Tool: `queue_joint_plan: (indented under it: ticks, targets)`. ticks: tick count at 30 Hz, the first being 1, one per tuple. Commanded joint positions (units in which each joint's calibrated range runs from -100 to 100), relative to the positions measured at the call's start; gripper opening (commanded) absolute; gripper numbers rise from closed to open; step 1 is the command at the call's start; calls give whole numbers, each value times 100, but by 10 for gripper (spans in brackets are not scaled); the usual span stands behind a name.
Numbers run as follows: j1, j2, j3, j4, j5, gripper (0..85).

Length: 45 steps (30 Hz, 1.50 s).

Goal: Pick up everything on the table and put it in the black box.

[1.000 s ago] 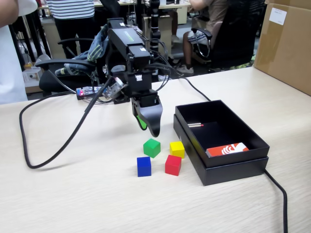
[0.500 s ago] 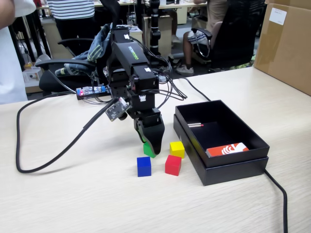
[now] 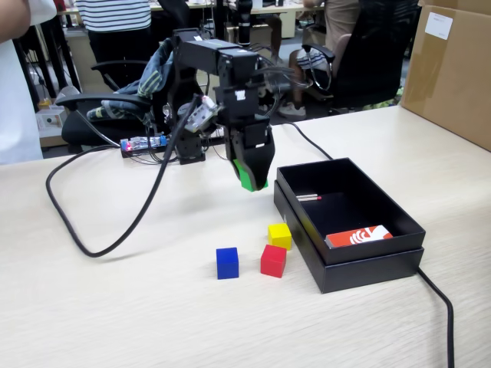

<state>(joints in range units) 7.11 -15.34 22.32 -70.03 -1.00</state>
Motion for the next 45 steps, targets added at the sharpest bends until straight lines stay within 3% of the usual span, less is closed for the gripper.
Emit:
queue_joint_plan:
  ticks: [1, 5, 17, 26, 28, 30, 34, 39, 45]
  targets:
    - [479, -308, 1104, 10, 166, 116]
    - [879, 851, 1930, -7, 347, 116]
    - [1270, 4110, 3489, -508, 801, 125]
    - [1153, 3777, 3407, -880, 850, 355]
    - [1079, 3135, 3289, -897, 850, 375]
    - [581, 1104, 3135, -897, 689, 374]
    - [-20, 323, 2972, -897, 327, 378]
    - [-557, 461, 2428, -889, 73, 463]
    - [-835, 1815, 2446, -863, -15, 465]
